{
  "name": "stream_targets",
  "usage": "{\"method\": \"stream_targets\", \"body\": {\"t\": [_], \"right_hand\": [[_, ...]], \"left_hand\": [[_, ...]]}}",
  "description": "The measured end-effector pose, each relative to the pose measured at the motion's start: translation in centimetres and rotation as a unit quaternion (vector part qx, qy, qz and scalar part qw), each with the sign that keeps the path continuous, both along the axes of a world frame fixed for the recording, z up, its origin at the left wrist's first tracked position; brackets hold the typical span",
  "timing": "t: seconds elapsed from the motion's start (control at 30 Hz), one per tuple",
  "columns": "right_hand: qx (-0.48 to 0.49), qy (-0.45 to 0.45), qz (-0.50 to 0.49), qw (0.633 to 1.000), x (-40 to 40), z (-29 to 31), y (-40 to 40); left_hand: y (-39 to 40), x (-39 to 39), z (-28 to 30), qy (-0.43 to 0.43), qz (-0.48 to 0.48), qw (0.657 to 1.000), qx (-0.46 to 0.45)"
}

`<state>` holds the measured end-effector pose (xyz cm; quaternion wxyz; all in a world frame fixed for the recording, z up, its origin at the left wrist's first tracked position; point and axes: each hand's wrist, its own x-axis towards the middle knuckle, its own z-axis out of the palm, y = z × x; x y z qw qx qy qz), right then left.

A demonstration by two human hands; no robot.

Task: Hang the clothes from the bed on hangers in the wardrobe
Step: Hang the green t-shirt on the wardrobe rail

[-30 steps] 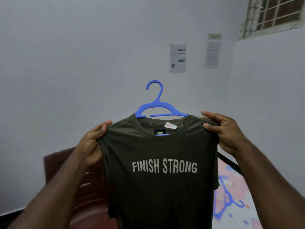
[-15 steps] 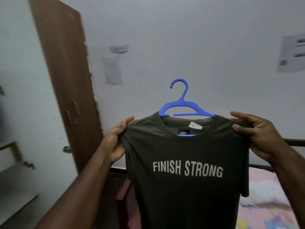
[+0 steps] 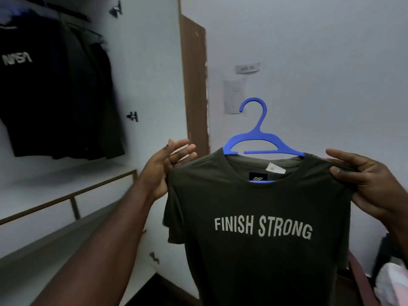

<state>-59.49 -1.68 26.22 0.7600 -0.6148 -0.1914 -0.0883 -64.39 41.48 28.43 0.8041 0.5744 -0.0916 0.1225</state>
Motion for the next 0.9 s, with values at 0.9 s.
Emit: {"method": "stream_targets", "body": {"t": [0.9], "right_hand": [[0.004, -0.010, 0.266, 0.964, 12.4, 5.3, 31.4]], "left_hand": [[21.8, -6.5, 1.2, -0.091, 0.195, 0.974, -0.068]]}}
